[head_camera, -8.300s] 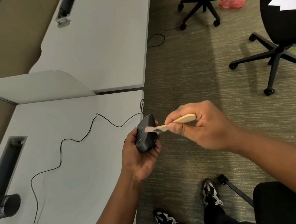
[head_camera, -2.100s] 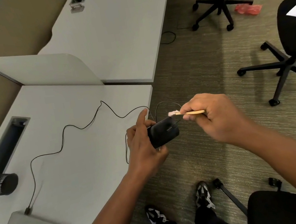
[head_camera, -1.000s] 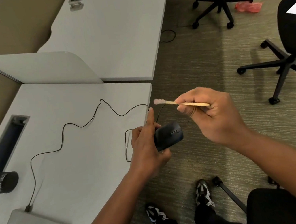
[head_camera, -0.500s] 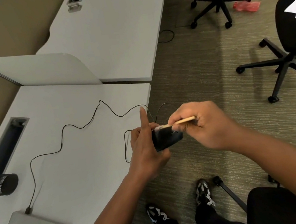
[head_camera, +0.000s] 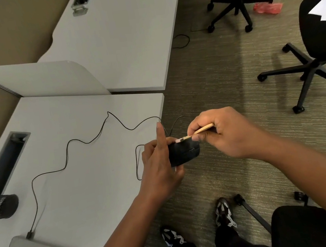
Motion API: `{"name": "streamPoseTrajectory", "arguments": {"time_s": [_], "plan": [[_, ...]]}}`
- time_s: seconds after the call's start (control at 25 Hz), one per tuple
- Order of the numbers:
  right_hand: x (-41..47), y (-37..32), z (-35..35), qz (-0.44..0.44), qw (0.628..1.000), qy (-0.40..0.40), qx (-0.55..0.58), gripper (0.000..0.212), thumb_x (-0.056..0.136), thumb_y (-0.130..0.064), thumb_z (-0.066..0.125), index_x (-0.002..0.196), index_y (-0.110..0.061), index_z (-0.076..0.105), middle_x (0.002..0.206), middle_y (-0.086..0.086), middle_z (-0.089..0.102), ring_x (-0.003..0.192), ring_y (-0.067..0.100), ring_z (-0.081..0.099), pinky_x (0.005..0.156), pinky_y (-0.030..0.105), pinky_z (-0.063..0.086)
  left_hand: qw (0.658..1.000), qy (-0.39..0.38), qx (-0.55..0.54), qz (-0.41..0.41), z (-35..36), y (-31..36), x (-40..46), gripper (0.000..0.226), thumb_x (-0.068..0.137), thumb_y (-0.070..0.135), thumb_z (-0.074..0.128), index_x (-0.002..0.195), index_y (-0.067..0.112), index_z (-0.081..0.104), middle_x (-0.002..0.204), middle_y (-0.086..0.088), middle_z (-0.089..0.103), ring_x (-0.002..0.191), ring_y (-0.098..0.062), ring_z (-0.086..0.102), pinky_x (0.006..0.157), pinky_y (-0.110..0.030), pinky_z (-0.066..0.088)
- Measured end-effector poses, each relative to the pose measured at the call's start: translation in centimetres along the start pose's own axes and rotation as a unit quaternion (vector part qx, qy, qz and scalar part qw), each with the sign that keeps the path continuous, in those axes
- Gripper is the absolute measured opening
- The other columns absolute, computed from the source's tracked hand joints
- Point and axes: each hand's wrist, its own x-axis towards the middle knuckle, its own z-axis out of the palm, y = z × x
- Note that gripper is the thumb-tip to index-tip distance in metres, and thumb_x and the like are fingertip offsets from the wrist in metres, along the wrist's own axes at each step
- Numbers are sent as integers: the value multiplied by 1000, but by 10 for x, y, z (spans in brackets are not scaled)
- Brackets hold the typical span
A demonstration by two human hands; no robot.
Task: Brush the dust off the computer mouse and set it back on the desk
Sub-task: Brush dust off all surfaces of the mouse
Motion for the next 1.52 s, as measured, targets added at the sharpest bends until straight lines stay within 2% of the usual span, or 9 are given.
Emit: {"name": "streamPoseTrajectory", "arguments": {"time_s": [0.12, 0.28, 0.44, 0.56, 0.72, 0.96, 1.12, 1.28, 1.52], "plan": [[3, 7, -8, 42, 998, 4, -43, 14, 96, -18, 72, 90, -31, 75, 81, -8, 71, 74, 11, 64, 70, 35, 56, 1000, -1, 2, 7, 0, -1, -3, 151, 80, 14, 89, 144, 58, -42, 142, 8, 60, 129, -13, 34, 106, -31, 31], [0, -2, -10, 15, 1000, 10, 26, 12, 94, -15, 73, 93, -27, 76, 84, -7, 72, 76, 10, 63, 67, 24, 52, 1000, 6, 2, 9, 1, -4, -4, 151, 78, 14, 89, 146, 57, -39, 143, 9, 59, 129, -14, 36, 104, -31, 33], [1, 5, -8, 40, 999, 0, -10, 16, 95, -15, 72, 90, -29, 75, 77, -6, 69, 65, 6, 58, 63, 30, 50, 1000, 7, -3, 2, -1, -5, -3, 151, 77, 17, 90, 147, 58, -36, 143, 10, 58, 132, -15, 37, 107, -35, 37], [-3, 4, -4, 10, 999, 52, 3, 14, 95, -13, 73, 96, -26, 77, 85, -12, 69, 77, 4, 62, 70, 22, 48, 1000, 16, -7, -13, -2, -6, -3, 151, 75, 18, 92, 149, 58, -34, 141, 9, 59, 130, -13, 38, 108, -36, 36], [-5, 1, 9, -29, 999, 40, -2, 14, 94, -13, 73, 99, -26, 77, 92, -12, 71, 87, 4, 65, 76, 23, 51, 999, 33, -15, -33, -3, -10, 1, 142, 71, 19, 94, 165, 32, -11, 137, 11, 58, 125, -10, 43, 110, -45, 43], [-3, 7, 5, -35, 996, 85, -3, 12, 95, -16, 73, 99, -26, 76, 86, -17, 68, 80, 2, 62, 69, 16, 45, 997, 51, -47, -43, -12, -9, 4, 152, 70, 18, 93, 146, 66, -30, 128, 15, 60, 122, -19, 53, 102, -49, 52], [-5, 6, 14, -41, 996, 82, -8, 9, 96, -18, 72, 99, -26, 76, 87, -17, 68, 80, 2, 63, 69, 14, 44, 993, 63, -69, -70, -12, -8, 9, 144, 67, 23, 95, 161, 52, -11, 132, 15, 57, 119, -15, 58, 97, -44, 56], [-7, 10, 13, -35, 990, 134, 29, 7, 97, -19, 70, 98, -23, 76, 87, -14, 71, 79, 7, 64, 65, 13, 43, 990, 77, -87, -77, -11, -10, 10, 152, 67, 24, 96, 146, 68, -26, 121, 8, 67, 113, -19, 64, 94, -50, 59], [-8, 14, 22, -67, 993, 94, 15, 12, 95, -16, 73, 101, -25, 77, 87, -15, 69, 78, 5, 63, 68, 16, 45, 987, 87, -103, -92, -13, -8, 12, 148, 66, 28, 95, 148, 67, -22, 117, 13, 69, 110, -15, 67, 93, -50, 60]]}}
